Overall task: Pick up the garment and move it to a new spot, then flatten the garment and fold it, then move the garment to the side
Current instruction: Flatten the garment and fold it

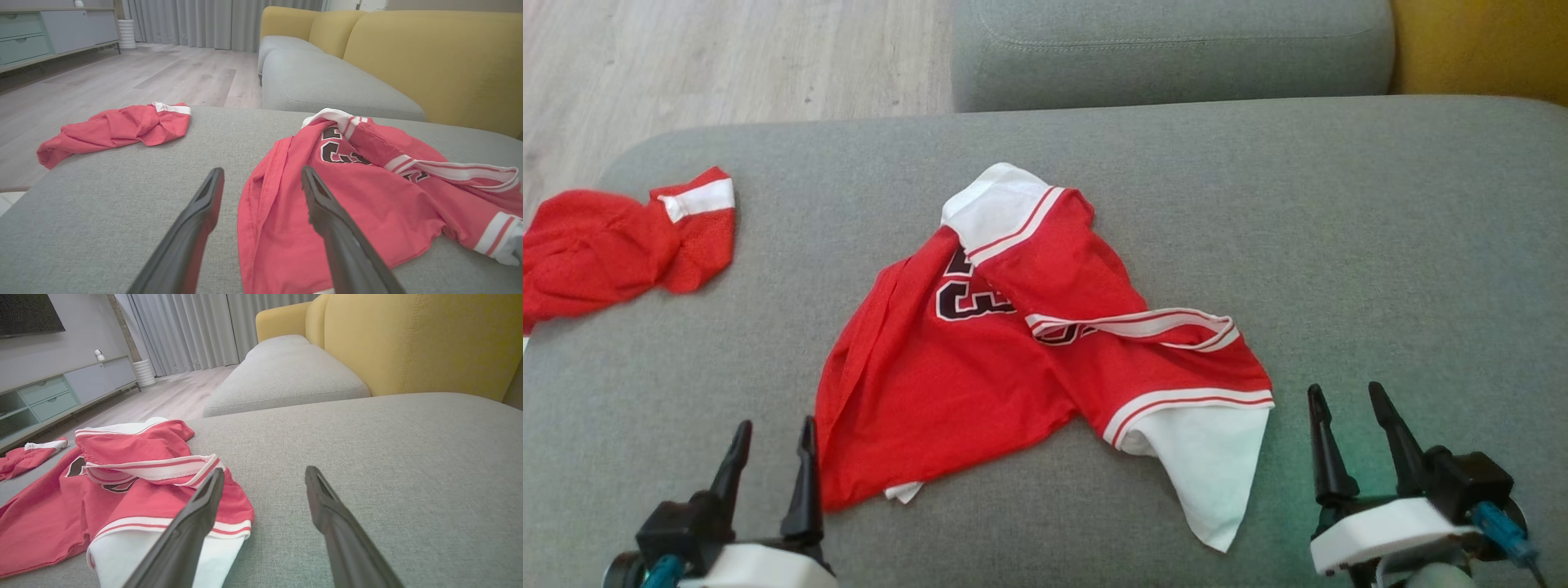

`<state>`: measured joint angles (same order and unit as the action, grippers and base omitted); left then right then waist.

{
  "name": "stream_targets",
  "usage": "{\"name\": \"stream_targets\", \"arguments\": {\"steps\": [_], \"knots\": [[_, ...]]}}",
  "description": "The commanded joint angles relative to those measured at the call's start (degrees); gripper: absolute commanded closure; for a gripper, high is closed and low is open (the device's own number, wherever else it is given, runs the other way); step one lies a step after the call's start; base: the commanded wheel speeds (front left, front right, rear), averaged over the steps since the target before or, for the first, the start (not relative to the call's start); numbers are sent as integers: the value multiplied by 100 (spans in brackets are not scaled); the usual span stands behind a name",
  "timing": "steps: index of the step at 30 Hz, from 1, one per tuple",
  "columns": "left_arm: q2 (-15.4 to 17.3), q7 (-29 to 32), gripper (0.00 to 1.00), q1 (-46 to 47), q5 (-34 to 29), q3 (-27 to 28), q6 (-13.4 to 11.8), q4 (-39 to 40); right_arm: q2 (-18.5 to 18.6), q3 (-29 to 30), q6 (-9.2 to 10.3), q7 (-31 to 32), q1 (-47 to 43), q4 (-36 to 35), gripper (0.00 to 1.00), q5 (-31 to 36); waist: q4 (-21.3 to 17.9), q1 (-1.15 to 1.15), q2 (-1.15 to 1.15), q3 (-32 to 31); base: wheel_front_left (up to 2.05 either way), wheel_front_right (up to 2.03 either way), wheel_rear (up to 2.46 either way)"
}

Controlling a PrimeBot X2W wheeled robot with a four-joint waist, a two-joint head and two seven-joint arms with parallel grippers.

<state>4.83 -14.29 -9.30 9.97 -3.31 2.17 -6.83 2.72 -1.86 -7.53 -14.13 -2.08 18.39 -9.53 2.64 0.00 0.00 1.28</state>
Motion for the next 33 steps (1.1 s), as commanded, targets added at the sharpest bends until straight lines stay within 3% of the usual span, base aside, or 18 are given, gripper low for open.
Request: {"name": "stream_targets", "arguments": {"steps": [1, 13, 24, 28, 33], "knots": [[-11, -71, 0, 205, -73, 269, 45, 142, 30, -181, 4, -73, 118, -135, 0, -19, -20, 0, 0, -15, 0, 0, 0], [-117, -71, 0, 199, -270, 252, 246, -269, 22, -402, 4, 101, 178, -469, 0, -100, -144, 0, 0, -33, 0, 0, 0], [-66, 1128, 0, 408, -240, 159, 90, -407, 27, -1114, 4, 3013, -420, -1153, 0, -426, -122, 0, 0, 175, 0, 0, 0], [-10, 1409, 0, 488, -245, 135, 62, -426, 25, -1017, 4, 3474, -568, -1261, 0, -353, -97, 0, 0, 365, 0, 0, 0], [15, 1498, 0, 680, -189, 150, 38, -490, 20, -955, 4, 3575, -460, -1250, 0, -345, -81, 0, 0, 586, 0, 0, 0]]}}
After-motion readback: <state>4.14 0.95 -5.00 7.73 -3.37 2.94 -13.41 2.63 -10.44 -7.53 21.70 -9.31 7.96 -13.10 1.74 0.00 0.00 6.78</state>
